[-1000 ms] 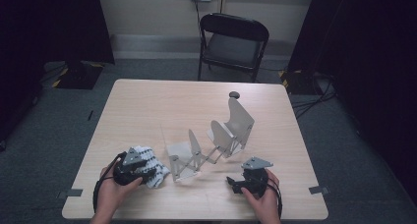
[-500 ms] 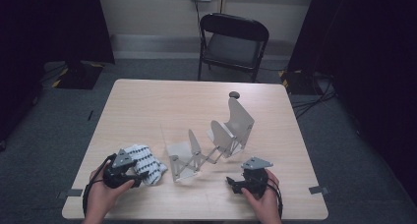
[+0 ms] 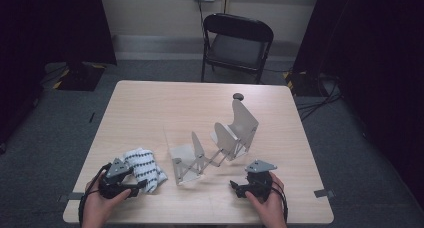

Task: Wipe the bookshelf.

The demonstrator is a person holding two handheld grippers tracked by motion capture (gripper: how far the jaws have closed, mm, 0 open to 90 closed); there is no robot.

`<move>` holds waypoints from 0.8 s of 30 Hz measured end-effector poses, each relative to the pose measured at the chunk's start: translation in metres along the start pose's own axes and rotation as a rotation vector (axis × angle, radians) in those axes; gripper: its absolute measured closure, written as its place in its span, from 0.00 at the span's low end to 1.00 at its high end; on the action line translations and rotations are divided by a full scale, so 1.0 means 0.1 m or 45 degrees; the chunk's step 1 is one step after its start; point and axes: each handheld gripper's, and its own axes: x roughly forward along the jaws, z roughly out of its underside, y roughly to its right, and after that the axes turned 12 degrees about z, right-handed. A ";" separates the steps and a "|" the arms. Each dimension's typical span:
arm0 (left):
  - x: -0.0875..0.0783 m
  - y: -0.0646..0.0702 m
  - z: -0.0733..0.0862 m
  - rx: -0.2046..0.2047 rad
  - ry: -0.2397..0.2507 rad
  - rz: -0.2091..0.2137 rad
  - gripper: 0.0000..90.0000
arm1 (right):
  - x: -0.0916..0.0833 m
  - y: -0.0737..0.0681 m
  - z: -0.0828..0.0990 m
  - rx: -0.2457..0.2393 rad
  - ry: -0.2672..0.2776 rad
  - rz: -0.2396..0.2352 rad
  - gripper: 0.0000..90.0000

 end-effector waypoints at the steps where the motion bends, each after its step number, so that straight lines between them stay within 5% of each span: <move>1: 0.01 -0.02 0.00 -0.016 0.011 0.003 0.29 | 0.00 0.00 0.00 0.000 0.000 0.000 0.14; 10: 0.12 -0.11 -0.09 -0.009 0.017 -0.001 0.21 | 0.00 0.00 0.00 -0.003 -0.003 -0.001 0.13; 15: 0.02 -0.05 -0.10 0.026 0.002 -0.025 0.25 | 0.01 0.00 0.00 -0.006 -0.002 -0.005 0.12; 24: -0.12 -0.03 0.06 0.000 -0.018 -0.005 0.29 | 0.01 0.00 -0.01 -0.007 -0.003 -0.011 0.12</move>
